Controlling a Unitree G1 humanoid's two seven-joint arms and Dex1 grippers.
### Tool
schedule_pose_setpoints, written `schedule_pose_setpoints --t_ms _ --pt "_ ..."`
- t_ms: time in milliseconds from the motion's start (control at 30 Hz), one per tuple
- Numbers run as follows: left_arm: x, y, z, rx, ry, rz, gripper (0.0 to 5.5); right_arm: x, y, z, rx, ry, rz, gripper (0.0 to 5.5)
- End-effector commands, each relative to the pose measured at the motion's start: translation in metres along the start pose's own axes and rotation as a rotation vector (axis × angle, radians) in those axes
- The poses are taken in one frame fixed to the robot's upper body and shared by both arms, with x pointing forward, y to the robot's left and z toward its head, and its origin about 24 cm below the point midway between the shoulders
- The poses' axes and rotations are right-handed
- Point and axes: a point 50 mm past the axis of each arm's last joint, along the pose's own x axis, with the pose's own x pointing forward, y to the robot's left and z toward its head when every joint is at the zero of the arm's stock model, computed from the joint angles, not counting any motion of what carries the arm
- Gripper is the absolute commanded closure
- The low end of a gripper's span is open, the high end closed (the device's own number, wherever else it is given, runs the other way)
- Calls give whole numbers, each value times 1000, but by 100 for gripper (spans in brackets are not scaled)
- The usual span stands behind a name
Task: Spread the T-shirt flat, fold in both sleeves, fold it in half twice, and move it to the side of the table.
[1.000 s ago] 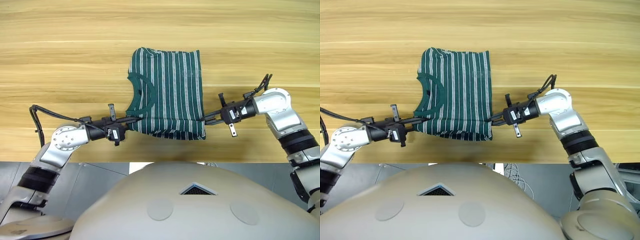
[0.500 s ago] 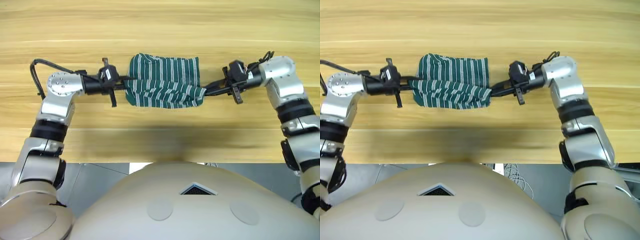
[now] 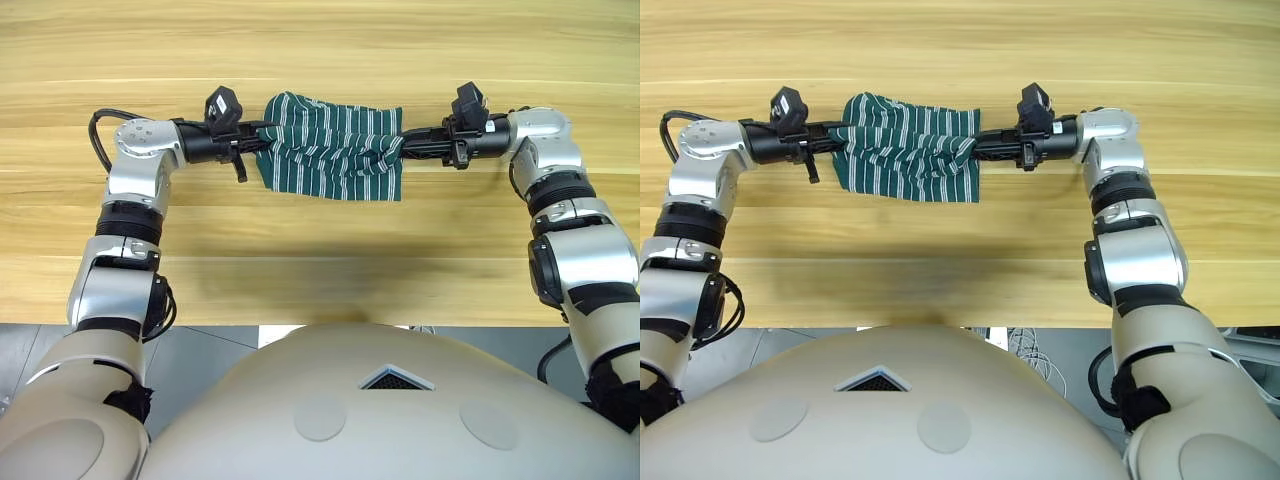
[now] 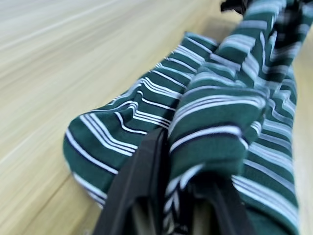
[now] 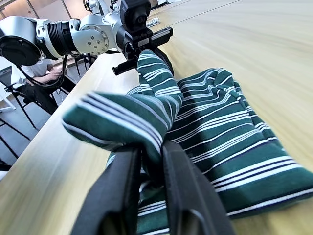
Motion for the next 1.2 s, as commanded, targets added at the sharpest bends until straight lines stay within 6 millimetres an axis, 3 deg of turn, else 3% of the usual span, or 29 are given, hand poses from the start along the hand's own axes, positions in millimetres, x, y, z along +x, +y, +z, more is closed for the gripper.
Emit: schedule_pose_setpoints --t_ms 33,367,467,567,667,800,933,1067,1200 --pt "-2 11 10 -103 -42 30 435 -5 -2 0 4 -24 -37 397" --pt "11 23 -28 -410 -11 275 279 -5 -18 3 -111 -133 -409 223" --pt "8 28 -30 -461 -83 371 231 -5 -10 4 -177 -201 -369 171" --pt "-5 38 -14 -525 -273 427 182 1 10 5 -255 -256 -226 166" --pt "-20 40 -1 -510 -397 447 182 20 34 3 -321 -211 -58 166" --pt "-38 33 -4 -453 -447 518 182 61 53 4 -349 -123 51 166" --pt "-66 14 13 -325 -632 518 182 95 67 -3 -327 -37 135 166" --pt "-89 0 23 -263 -789 626 182 116 57 -5 -243 35 55 166" --pt "-74 -21 26 -213 -809 636 182 124 40 -15 -149 105 -38 166"
